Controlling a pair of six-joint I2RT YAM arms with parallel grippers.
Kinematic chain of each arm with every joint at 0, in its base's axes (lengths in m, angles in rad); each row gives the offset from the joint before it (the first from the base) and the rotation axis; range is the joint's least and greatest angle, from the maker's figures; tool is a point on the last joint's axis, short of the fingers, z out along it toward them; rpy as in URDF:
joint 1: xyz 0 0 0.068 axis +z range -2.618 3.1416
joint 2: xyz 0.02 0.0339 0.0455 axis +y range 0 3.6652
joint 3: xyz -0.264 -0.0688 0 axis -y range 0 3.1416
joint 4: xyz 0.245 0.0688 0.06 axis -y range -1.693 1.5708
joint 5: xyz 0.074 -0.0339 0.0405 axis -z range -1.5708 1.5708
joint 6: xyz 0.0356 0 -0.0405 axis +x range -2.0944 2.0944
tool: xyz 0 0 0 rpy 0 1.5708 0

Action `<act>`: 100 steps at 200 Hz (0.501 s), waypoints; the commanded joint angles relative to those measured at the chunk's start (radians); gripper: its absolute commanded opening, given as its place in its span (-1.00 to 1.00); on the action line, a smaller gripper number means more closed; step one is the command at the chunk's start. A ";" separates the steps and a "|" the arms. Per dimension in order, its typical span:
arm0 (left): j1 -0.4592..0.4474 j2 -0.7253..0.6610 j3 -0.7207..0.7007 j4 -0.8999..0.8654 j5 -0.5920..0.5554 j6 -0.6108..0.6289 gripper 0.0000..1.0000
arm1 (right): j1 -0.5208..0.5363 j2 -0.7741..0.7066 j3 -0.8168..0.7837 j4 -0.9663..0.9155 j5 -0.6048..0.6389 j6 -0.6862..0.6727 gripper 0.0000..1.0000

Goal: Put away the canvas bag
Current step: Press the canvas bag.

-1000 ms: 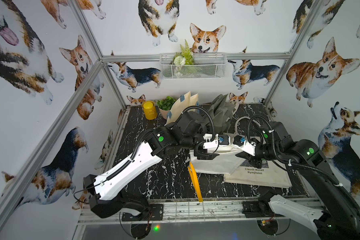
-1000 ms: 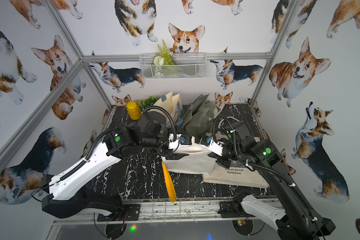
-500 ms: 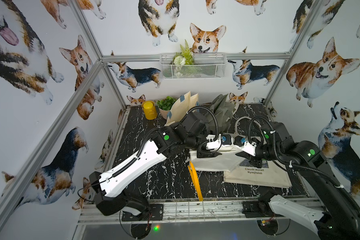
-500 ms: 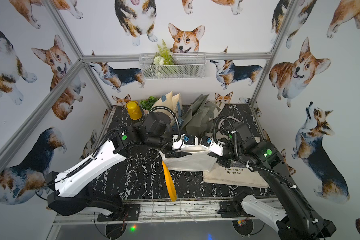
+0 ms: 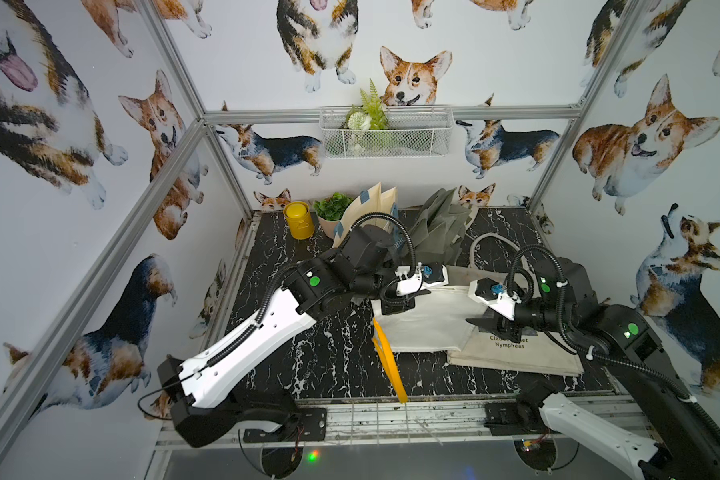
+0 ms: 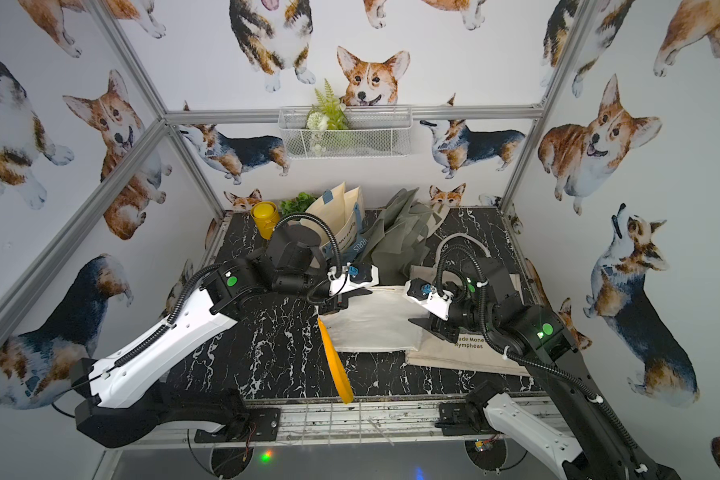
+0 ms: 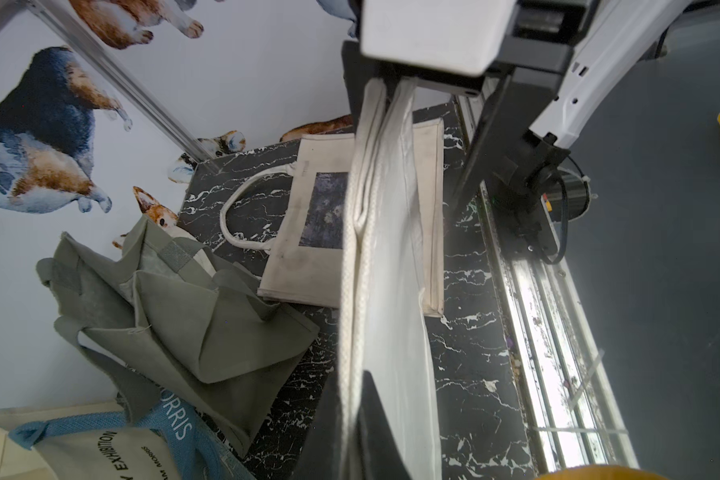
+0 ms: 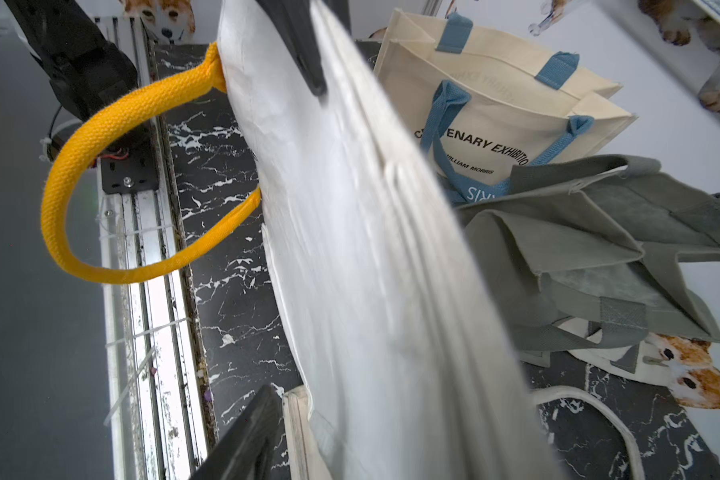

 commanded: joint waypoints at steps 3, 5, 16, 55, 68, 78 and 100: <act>0.096 -0.101 -0.104 0.330 0.228 -0.155 -1.00 | -0.003 -0.085 -0.107 0.203 -0.107 0.141 0.45; 0.103 -0.107 -0.113 0.344 0.246 -0.165 -1.00 | -0.003 -0.097 -0.126 0.232 -0.110 0.157 0.48; 0.130 -0.135 -0.150 0.416 0.323 -0.215 -1.00 | -0.003 -0.127 -0.182 0.320 -0.114 0.200 0.53; 0.161 -0.192 -0.198 0.485 0.422 -0.265 -1.00 | -0.014 -0.145 -0.247 0.423 -0.091 0.218 0.56; 0.167 -0.205 -0.198 0.473 0.426 -0.252 -1.00 | -0.022 -0.145 -0.244 0.433 -0.088 0.211 0.57; 0.169 -0.213 -0.196 0.452 0.426 -0.230 -1.00 | -0.026 -0.146 -0.232 0.431 -0.085 0.201 0.57; 0.176 -0.223 -0.184 0.385 0.423 -0.170 -1.00 | -0.031 -0.154 -0.197 0.405 -0.079 0.179 0.59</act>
